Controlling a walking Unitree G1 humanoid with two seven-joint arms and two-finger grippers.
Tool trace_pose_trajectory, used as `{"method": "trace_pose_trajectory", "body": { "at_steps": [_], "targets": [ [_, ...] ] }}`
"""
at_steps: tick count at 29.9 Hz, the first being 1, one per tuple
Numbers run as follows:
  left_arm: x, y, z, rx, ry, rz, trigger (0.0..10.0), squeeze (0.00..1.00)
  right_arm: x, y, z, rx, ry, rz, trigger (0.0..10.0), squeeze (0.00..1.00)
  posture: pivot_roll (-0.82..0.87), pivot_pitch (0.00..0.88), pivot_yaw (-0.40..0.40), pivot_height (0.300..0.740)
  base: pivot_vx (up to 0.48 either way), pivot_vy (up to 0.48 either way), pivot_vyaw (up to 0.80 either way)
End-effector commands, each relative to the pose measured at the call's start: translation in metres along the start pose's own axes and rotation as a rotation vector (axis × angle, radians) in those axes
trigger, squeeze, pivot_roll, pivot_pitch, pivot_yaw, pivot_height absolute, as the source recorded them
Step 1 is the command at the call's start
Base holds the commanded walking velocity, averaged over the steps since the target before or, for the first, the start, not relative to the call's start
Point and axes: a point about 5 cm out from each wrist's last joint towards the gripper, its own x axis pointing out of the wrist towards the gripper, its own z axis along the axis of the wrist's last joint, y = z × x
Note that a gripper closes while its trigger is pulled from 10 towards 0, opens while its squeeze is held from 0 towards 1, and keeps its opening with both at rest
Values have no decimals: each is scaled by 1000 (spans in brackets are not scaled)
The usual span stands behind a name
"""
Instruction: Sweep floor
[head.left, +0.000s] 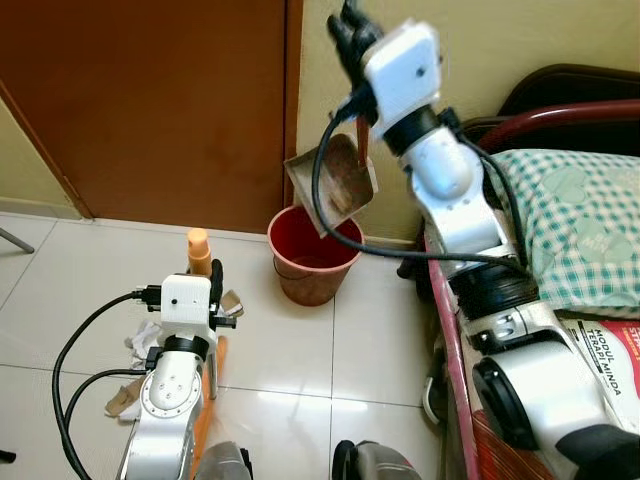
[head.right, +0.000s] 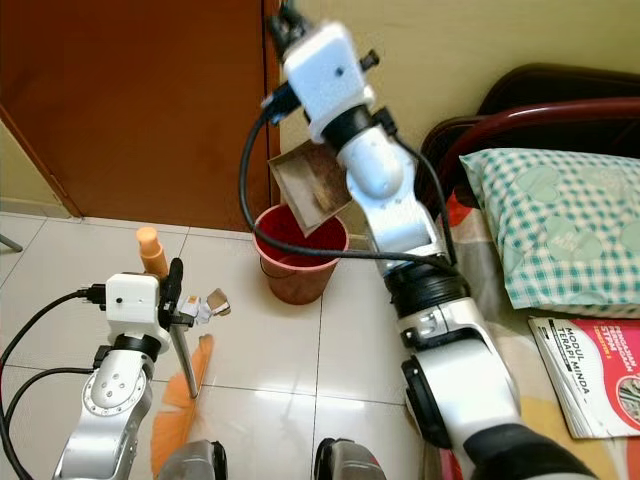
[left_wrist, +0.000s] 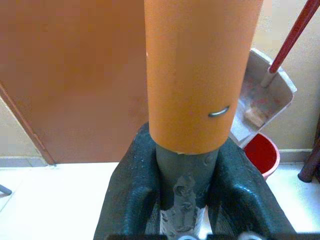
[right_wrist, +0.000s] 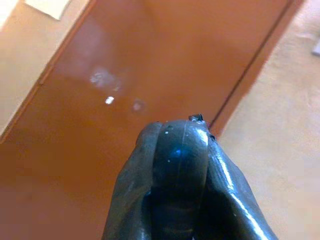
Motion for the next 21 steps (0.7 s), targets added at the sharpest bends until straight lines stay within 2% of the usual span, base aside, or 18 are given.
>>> {"method": "trace_pose_trajectory", "body": {
  "at_steps": [1,5,9,14,15,17,18,19,20,21],
  "targets": [
    [-1,-4,0,-22,1,-13,10000,0,0,9,11,-31,-77,58,10000,0,53,78,-77,740,0,0,0],
    [1,-5,1,-21,-1,-23,10000,0,-6,24,8,-66,-93,146,10000,0,49,75,-71,740,0,0,0],
    [3,-6,1,-21,-4,-30,10000,0,-7,23,8,-86,-111,135,10000,0,48,72,-69,740,0,0,0],
    [4,-6,2,-22,-8,-30,10000,0,-1,10,20,-85,-158,68,10000,0,49,66,-69,740,0,0,0],
    [5,-6,2,-22,-9,-27,10000,0,5,1,31,-72,-197,10,10000,0,50,60,-71,740,0,0,0],
    [5,-6,2,-23,-10,-27,10000,0,6,-1,34,-67,-206,-3,10000,0,50,60,-71,740,0,0,0],
    [5,-6,2,-23,-10,-25,10000,0,10,-8,40,-16,-219,-54,10000,0,48,52,-75,740,0,0,0],
    [5,-6,2,-23,-10,-25,10000,0,10,-8,40,-16,-219,-54,10000,0,48,52,-75,740,0,0,0],
    [5,-6,2,-24,-10,-21,10000,0,13,-15,45,58,-223,-110,10000,0,48,52,-75,740,0,0,0],
    [5,-7,1,-25,-10,-20,10000,0,13,-17,45,90,-221,-129,10000,0,49,45,-81,740,0,0,0]
  ]
}}
